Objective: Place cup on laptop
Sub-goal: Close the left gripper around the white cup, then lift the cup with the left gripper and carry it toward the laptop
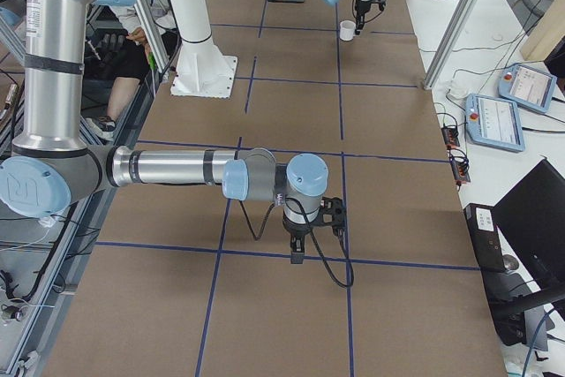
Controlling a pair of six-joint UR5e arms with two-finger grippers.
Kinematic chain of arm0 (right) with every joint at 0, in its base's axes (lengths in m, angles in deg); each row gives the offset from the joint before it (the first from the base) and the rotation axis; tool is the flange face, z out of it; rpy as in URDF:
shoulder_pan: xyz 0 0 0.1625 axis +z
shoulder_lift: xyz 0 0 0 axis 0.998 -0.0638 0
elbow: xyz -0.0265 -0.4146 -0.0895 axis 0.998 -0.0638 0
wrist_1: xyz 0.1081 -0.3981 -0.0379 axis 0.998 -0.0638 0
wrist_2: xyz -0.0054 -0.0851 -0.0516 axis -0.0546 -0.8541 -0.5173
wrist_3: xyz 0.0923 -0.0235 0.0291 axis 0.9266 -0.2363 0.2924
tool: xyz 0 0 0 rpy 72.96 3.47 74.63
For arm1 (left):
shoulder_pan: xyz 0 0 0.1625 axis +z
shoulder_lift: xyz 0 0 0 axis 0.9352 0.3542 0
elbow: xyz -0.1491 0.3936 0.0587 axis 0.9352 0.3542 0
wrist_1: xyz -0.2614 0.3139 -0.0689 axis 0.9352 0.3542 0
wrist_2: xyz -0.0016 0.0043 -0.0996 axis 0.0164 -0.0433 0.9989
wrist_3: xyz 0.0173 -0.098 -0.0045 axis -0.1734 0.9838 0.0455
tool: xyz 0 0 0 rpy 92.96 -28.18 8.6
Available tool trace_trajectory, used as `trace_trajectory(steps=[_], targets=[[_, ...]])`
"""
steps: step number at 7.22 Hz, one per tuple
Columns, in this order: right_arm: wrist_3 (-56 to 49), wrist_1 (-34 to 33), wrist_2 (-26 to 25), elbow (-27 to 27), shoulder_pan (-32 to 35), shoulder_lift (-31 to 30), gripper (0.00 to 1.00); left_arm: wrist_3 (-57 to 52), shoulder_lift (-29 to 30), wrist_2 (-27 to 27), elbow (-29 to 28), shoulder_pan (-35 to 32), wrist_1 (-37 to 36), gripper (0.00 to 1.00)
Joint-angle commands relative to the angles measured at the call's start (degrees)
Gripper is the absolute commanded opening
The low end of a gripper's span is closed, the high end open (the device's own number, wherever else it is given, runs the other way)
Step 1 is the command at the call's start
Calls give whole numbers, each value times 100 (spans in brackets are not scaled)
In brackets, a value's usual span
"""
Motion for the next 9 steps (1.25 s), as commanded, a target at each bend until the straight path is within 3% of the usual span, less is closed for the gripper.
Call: trace_trajectory(steps=[1, 2, 4, 5, 7, 9], targets=[[1, 0, 0, 0, 0, 0, 100, -103, 44, 45, 230, -293, -387, 0], [1, 0, -9, 0, 0, 0, 100, -469, -35, 45, 658, -495, -980, 0], [1, 0, 0, 0, 0, 0, 100, -1776, -1040, 45, 2332, -1057, -2395, 0], [1, 9, -9, 0, 0, 0, 100, -2383, -1455, 45, 2854, -1416, -2767, 0], [1, 0, -9, 0, 0, 0, 100, -3396, -2657, 53, 3612, -1848, -2981, 0], [1, 0, -9, 0, 0, 0, 100, -4432, -3914, 429, 3921, -2183, -2868, 0]])
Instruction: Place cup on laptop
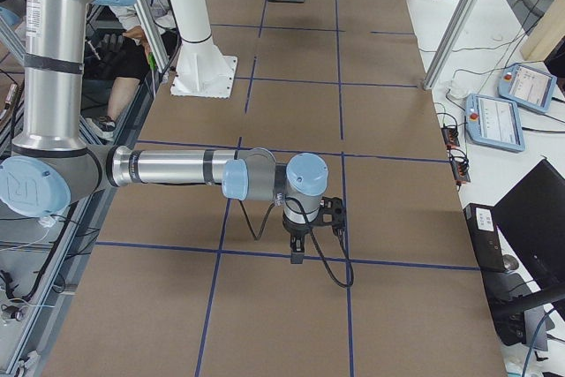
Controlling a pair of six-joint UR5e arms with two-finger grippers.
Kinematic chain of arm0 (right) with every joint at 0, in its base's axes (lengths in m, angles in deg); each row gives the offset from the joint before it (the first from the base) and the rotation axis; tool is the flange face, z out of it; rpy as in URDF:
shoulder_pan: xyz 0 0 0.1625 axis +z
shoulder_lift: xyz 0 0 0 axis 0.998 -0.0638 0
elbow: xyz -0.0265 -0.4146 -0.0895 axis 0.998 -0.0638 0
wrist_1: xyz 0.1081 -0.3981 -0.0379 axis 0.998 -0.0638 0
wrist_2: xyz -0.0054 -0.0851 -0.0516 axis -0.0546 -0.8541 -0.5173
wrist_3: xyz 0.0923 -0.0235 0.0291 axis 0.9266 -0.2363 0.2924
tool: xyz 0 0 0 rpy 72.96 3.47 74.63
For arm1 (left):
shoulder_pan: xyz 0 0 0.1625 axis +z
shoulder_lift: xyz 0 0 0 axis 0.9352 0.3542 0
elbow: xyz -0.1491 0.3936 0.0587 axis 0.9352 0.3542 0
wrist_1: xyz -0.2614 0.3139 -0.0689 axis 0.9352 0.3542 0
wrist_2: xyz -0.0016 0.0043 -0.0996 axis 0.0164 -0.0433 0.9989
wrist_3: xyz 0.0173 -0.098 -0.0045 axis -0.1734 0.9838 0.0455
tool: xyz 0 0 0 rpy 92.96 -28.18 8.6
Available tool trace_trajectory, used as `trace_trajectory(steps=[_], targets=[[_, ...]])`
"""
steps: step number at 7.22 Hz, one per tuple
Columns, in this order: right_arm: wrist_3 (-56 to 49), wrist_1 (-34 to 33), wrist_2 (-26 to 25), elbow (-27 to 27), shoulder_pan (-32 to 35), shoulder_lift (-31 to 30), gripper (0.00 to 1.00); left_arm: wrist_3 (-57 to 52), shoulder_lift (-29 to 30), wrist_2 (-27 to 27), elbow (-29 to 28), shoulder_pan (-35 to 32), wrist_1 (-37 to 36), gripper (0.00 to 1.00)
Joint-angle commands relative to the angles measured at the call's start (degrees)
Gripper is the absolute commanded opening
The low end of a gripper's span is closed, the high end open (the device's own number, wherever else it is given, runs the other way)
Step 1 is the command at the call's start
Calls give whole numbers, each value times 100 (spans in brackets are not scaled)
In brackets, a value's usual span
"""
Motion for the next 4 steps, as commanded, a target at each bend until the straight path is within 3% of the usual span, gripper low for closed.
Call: trace_trajectory(steps=[1, 3, 4], targets=[[0, 0, 0, 0, 0, 0, 100, -913, -1446, 304, 486, -287, 113, 0], [0, 0, 9, 0, 0, 0, 100, -498, -2268, 714, 630, -278, 1040, 0], [0, 0, 9, 0, 0, 0, 100, 307, -2644, 718, 455, -261, 2150, 0]])
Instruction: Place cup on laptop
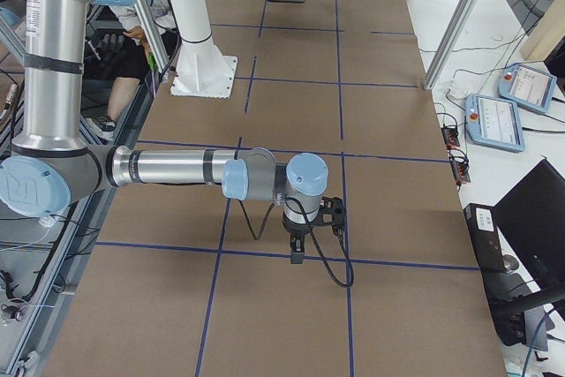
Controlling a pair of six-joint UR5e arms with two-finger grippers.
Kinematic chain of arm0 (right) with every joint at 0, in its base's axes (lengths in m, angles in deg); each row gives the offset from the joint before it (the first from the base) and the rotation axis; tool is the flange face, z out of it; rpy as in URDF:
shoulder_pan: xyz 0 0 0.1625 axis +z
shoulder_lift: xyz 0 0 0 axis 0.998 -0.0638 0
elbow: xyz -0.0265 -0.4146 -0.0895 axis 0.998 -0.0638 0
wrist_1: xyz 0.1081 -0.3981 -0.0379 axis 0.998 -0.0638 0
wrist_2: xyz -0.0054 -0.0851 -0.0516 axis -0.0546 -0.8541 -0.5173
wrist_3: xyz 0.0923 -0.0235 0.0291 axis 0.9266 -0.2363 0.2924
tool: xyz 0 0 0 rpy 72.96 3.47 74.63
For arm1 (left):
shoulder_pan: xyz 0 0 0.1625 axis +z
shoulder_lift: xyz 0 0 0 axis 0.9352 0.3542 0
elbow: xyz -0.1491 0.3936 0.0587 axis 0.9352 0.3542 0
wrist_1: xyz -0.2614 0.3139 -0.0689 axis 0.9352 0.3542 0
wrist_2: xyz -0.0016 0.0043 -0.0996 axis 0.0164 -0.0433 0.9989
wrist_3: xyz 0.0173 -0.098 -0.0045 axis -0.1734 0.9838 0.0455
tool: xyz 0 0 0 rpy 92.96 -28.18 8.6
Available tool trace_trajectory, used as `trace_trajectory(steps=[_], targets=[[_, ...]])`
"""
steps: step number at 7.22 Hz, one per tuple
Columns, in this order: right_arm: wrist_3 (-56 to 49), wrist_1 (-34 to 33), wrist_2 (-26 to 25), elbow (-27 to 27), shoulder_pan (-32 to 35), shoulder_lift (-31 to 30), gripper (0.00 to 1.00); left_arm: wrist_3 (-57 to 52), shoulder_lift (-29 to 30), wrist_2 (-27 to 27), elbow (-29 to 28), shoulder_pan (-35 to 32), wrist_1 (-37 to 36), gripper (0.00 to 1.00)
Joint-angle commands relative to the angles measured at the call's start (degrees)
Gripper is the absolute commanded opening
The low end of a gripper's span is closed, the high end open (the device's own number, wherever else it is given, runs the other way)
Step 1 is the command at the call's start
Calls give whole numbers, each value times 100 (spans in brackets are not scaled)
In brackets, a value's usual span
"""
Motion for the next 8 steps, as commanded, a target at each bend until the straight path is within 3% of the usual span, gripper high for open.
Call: trace_trajectory(steps=[1, 3, 8], targets=[[0, 0, -5, 0, 0, 0, 100, 1414, -643, 101, -484, 52, 2136, 0], [0, 0, 3, 0, 0, 0, 100, 1841, -662, 92, -978, 140, 2918, 0], [0, 0, 3, 0, 0, 0, 100, 2132, -662, -146, -989, 834, 2955, 0]])
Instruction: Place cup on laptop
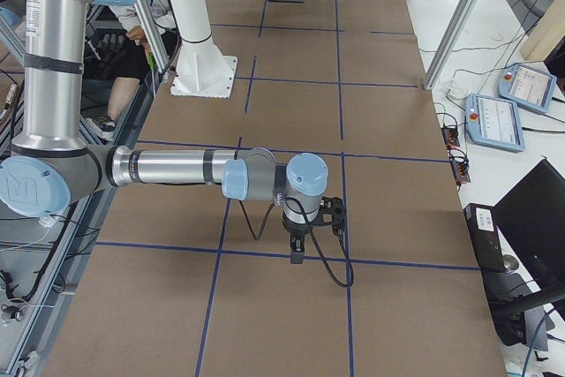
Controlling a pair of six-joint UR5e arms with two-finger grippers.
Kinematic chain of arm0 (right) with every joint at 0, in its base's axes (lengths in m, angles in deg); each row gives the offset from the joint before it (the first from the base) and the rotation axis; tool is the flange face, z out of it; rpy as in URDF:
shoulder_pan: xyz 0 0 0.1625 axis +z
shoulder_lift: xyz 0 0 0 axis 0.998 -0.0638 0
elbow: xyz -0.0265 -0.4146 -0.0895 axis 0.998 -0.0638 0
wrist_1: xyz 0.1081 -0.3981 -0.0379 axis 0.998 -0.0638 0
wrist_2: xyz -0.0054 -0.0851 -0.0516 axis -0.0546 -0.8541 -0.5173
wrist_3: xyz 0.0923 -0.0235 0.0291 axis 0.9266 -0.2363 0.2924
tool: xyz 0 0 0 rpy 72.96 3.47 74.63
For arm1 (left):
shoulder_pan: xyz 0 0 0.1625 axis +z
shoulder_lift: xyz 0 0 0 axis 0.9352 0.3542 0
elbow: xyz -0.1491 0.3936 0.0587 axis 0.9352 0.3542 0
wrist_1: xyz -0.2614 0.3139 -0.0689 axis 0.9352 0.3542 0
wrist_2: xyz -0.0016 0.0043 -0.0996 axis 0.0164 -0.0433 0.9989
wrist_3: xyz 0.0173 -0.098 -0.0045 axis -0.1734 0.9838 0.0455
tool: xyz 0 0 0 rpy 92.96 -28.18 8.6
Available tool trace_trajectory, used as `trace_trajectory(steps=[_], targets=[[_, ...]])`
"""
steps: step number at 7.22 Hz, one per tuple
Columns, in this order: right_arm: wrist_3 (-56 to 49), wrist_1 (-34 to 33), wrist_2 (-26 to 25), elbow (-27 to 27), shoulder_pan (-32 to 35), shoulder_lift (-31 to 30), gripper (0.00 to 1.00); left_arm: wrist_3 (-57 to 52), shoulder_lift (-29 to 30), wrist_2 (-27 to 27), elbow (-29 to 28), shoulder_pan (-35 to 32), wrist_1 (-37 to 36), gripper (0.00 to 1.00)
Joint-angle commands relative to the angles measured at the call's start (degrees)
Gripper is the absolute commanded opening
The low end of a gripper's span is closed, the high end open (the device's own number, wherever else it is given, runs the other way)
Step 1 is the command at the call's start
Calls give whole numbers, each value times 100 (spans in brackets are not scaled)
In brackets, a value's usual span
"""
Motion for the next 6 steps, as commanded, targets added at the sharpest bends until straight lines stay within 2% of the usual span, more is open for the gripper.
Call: trace_trajectory(steps=[1, 3, 4, 5, 6], targets=[[0, 0, -8, 0, 0, 0, 100, 55, 0, -14, -12, 192, 3, 0], [0, 0, -8, 0, 0, 0, 100, 29, 8, -14, -117, 280, 29, 0], [0, 0, -8, 0, 0, 0, 100, 29, 8, -31, -188, 280, 203, 25], [0, 0, 0, 0, 0, 0, 100, 29, 0, -127, -301, 280, 362, 54], [0, 0, 0, 0, 0, 0, 100, 11, 0, -145, -329, 289, 537, 89]])
